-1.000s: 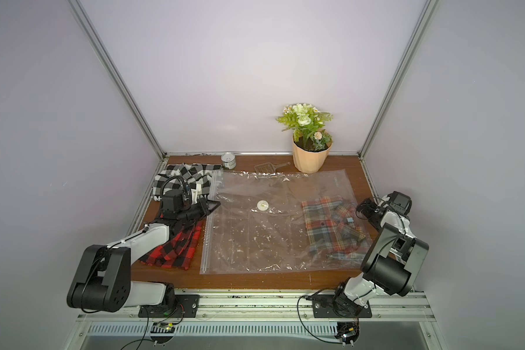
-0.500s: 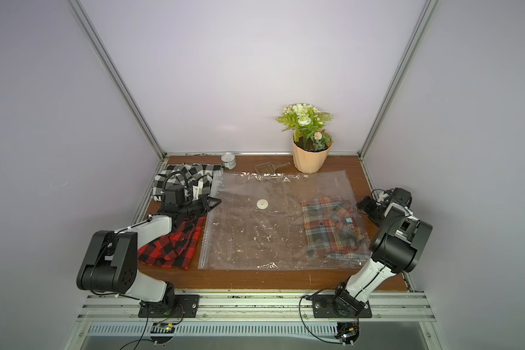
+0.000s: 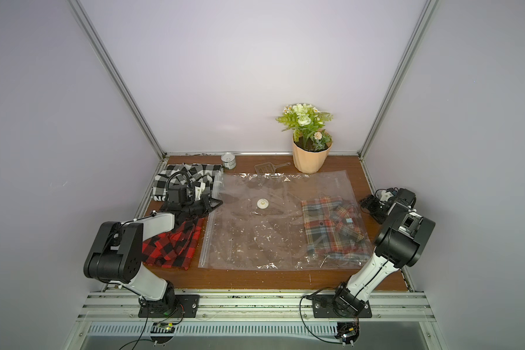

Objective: Take the shirt out of the vacuum bag
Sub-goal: Adjust the vacuum bag at the center of the board.

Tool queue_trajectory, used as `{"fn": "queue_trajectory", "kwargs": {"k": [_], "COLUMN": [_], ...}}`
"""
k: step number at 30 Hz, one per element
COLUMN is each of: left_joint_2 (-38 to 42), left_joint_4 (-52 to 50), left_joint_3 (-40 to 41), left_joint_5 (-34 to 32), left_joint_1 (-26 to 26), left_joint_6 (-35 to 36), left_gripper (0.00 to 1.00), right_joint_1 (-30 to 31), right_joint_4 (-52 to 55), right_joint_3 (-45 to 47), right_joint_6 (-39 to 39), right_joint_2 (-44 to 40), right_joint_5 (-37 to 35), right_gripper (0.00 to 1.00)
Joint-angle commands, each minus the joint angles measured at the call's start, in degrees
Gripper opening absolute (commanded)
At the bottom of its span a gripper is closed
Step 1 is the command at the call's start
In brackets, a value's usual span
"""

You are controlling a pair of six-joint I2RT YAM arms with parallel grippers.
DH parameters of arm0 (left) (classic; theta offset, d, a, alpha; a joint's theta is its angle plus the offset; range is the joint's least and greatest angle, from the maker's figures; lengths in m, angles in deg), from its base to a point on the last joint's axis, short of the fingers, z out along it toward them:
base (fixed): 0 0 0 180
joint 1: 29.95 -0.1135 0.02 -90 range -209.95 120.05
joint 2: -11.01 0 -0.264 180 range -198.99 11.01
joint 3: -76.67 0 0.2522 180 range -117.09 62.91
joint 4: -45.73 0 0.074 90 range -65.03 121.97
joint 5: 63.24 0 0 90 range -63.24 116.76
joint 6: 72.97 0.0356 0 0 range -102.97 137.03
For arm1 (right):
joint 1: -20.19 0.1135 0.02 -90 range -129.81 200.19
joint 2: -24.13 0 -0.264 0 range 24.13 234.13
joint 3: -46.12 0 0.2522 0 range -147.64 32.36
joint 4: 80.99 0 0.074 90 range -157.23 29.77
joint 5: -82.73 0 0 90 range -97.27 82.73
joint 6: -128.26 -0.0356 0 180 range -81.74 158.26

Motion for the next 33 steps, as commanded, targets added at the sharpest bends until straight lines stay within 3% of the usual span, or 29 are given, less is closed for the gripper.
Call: {"fn": "queue_trajectory", "kwargs": {"k": [1,7,19,33], "left_joint_2": [-0.5,-1.0,-1.8,-1.9], "left_joint_4": [2.1,2.5,4.1,3.9], "left_joint_3": [-1.1,-1.1,-0.2,-0.1], "left_joint_5": [1.4,1.6,2.3,2.3], "left_joint_1": [-0.6,-0.6,-0.6,-0.5], "left_joint_6": [0.0,-0.2,-0.9,-0.9], "left_gripper": [0.05,0.05,0.05,0.06], "right_joint_1": [1.3,5.8,6.1,7.7], "right_joint_4": [1.1,0.6,-2.5,-3.3], "right_joint_3": [2.4,2.8,2.5,-0.2], "right_joint_6": [0.0,-0.1,-1.8,-1.6], "right_joint_2": [2.6,4.2,6.1,8.7], "right_joint_5": [1.9,-1.5,1.1,4.5], "right_gripper": [0.81,0.79,0.62,0.53]}}
